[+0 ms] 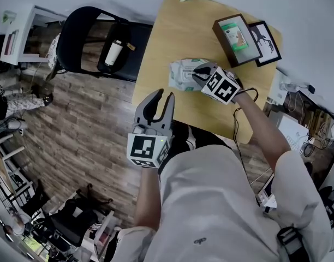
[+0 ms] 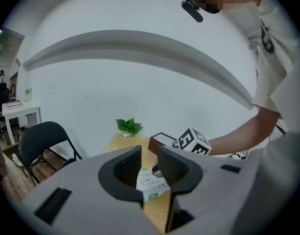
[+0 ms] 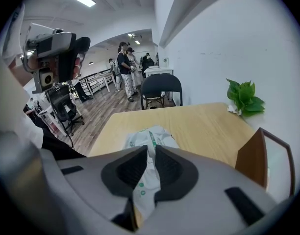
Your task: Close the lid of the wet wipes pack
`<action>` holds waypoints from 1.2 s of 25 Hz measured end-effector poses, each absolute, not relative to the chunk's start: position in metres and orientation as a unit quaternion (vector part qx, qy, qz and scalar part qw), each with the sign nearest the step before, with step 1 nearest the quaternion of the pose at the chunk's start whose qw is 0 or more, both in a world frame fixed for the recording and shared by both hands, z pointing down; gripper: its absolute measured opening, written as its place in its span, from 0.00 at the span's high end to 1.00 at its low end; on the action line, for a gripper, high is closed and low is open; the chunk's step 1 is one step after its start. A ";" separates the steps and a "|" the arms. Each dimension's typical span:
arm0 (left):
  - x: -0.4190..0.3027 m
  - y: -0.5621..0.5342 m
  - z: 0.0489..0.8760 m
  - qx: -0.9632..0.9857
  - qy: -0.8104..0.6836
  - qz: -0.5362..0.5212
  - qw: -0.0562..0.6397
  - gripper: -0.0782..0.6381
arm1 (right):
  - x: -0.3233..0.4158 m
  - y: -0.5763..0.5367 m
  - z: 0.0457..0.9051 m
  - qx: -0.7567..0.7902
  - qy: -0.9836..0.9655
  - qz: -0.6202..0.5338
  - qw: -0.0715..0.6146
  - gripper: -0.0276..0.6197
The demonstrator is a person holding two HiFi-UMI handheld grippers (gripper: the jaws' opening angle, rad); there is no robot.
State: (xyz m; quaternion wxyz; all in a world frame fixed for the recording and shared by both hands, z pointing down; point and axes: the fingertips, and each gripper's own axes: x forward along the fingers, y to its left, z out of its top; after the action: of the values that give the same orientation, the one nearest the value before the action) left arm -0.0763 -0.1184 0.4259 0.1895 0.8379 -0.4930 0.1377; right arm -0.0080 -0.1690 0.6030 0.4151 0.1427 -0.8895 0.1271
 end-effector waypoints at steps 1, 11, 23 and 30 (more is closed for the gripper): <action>-0.076 -0.119 0.426 0.838 -0.493 0.138 0.190 0.76 | -0.008 -0.168 0.604 0.142 -0.889 0.127 0.416 0.88; -0.073 -0.117 0.427 0.838 -0.491 0.138 0.194 0.76 | -0.009 -0.154 0.616 0.119 -0.885 0.121 0.433 0.87; -0.070 -0.117 0.428 0.836 -0.494 0.136 0.196 0.76 | -0.010 -0.143 0.634 0.107 -0.877 0.121 0.453 0.91; -0.070 -0.115 0.430 0.835 -0.495 0.140 0.198 0.76 | -0.013 -0.139 0.643 0.114 -0.875 0.140 0.449 0.91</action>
State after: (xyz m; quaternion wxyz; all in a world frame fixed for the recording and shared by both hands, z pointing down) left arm -0.0702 -0.1154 0.4301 0.1976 0.8347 -0.4947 0.1399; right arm -0.0131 -0.1391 0.6427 0.4493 0.1145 -0.8749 0.1400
